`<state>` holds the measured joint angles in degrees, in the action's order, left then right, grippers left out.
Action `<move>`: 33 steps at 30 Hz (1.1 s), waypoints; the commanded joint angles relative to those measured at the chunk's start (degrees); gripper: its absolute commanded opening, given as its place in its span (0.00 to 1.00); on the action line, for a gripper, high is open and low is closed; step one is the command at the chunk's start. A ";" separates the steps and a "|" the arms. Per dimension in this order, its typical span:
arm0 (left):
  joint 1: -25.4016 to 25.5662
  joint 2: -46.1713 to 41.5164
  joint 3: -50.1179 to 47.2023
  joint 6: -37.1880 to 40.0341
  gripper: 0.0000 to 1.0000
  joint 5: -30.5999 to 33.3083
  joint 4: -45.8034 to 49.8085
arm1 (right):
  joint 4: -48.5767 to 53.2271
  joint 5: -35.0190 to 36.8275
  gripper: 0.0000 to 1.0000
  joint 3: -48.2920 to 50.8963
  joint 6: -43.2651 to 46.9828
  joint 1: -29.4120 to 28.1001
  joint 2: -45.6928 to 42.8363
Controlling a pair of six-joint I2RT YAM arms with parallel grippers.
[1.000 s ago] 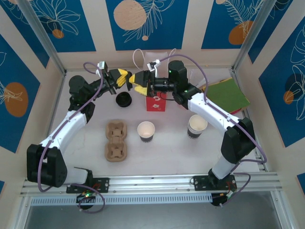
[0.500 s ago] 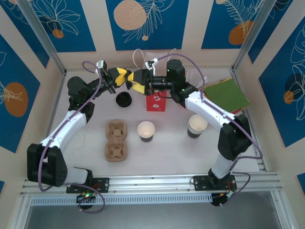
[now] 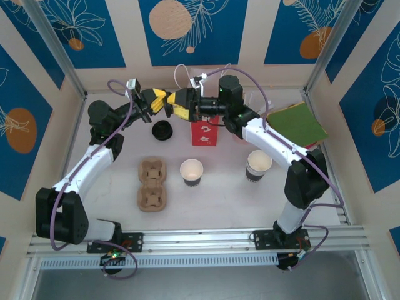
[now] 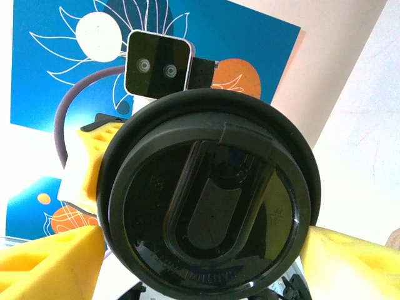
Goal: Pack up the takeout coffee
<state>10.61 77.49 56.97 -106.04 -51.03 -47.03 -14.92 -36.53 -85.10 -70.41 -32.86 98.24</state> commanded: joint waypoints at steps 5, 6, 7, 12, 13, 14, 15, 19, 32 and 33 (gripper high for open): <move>-0.71 -0.13 0.41 0.50 0.12 -2.00 -1.91 | -1.20 -1.99 0.80 -2.47 -0.51 -0.12 1.30; -0.76 -0.22 0.38 0.73 0.12 -2.22 -1.53 | -1.25 -2.13 0.81 -2.60 -0.62 -0.10 1.43; -0.66 -0.20 0.38 0.83 0.12 -2.33 -1.32 | -1.34 -2.13 0.81 -2.67 -0.60 -0.11 1.41; -0.69 -0.20 0.19 0.83 0.12 -2.76 -1.58 | -1.08 -1.79 0.81 -3.13 -0.51 -0.12 1.39; -0.72 -0.23 0.12 0.81 0.12 -2.83 -1.48 | -1.08 -1.65 0.80 -3.23 -0.52 -0.06 1.37; -0.71 -0.24 0.11 0.83 0.12 -2.93 -1.41 | -1.13 -1.64 0.79 -3.32 -0.52 -0.10 1.45; -0.71 -0.22 0.07 0.83 0.12 -2.94 -1.42 | -1.16 -1.70 0.78 -3.44 -0.52 -0.10 1.51; -0.69 -0.32 -0.19 0.75 0.12 -3.20 -1.76 | -1.00 -1.67 0.76 -3.63 -0.29 -0.36 1.61; -1.47 -0.43 -0.63 0.83 0.19 -2.94 -2.82 | 2.68 -0.17 0.71 -2.66 2.16 -0.41 -0.58; -1.54 -0.59 -0.64 0.97 0.17 -2.85 -2.90 | 2.73 -0.14 0.71 -2.55 2.21 -0.41 -0.63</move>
<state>10.13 77.49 56.53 -105.91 -52.95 -47.40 -13.69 -37.30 -86.26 -69.73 -32.99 99.57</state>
